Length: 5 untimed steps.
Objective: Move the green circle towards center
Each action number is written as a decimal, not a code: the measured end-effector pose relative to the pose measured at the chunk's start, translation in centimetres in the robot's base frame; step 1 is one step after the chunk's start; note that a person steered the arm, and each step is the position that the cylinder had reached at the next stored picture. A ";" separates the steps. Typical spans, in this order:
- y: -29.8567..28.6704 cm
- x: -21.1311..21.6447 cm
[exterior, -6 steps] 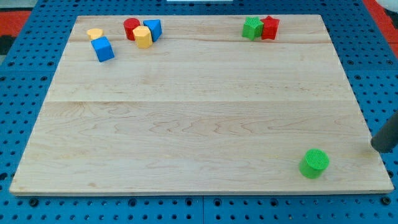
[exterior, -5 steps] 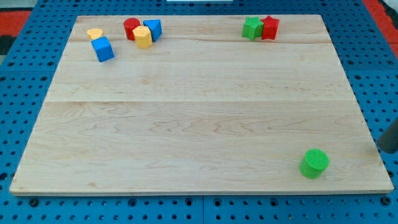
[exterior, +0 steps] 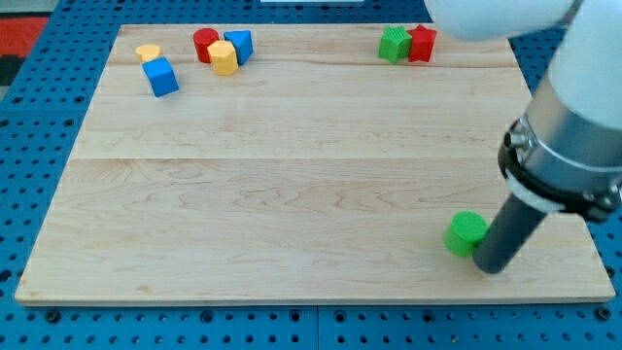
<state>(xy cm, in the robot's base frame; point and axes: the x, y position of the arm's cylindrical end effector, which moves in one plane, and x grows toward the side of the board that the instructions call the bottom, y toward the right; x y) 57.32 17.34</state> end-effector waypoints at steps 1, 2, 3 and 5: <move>-0.1 -2.5; -0.4 -4.0; -1.3 -4.4; -2.4 -6.2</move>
